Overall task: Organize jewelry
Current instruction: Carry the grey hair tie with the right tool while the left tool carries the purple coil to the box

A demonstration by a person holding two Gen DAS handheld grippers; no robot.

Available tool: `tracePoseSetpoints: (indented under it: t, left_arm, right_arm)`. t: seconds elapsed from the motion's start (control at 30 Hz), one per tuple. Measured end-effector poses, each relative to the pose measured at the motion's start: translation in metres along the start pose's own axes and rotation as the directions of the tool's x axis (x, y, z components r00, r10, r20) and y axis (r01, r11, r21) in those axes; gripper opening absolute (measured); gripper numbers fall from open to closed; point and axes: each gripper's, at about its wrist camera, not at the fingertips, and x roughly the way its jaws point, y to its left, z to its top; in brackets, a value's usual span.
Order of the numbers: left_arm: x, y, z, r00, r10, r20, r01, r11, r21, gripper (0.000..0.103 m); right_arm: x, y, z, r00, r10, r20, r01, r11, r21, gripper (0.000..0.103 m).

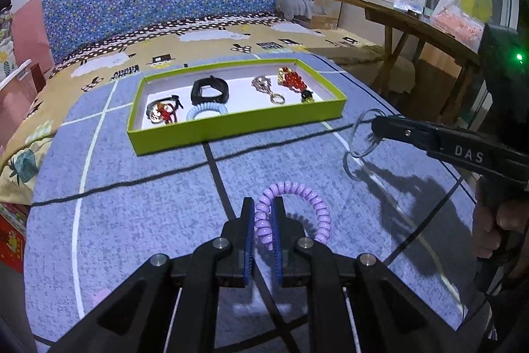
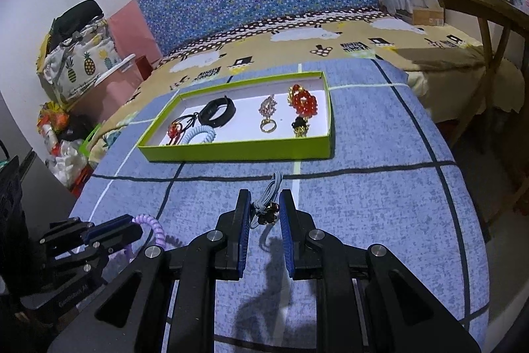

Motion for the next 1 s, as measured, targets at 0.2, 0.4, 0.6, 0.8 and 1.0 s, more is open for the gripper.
tracePoseSetpoints:
  t: [0.2,0.4,0.6,0.8,1.0]
  left_arm:
    - [-0.003,0.009,0.017,0.999,0.018,0.039,-0.018,1.0,0.002,0.011]
    - [-0.001,0.021,0.041,0.996,0.035,0.079,-0.035,0.999,0.001,0.011]
    - [0.009,0.033,0.063,0.994,0.058,0.094,-0.059,0.998,0.004,0.011]
    - [0.025,0.041,0.082,0.993,0.072,0.098,-0.074,0.997,0.012,0.011]
    - [0.048,0.048,0.094,0.994,0.079,0.076,-0.08,0.997,0.01,0.011]
  right_arm:
    - [-0.003,0.005,0.013,1.0,0.013,0.026,-0.012,1.0,-0.027,0.018]
    - [0.002,0.008,0.033,0.998,0.036,0.048,-0.034,0.998,-0.047,0.018]
    - [0.015,0.006,0.052,0.996,0.069,0.053,-0.067,0.997,-0.044,0.018]
    - [0.033,0.003,0.07,0.995,0.085,0.044,-0.083,0.996,-0.044,0.018]
    - [0.059,-0.001,0.083,0.996,0.087,0.012,-0.087,0.996,-0.031,0.018]
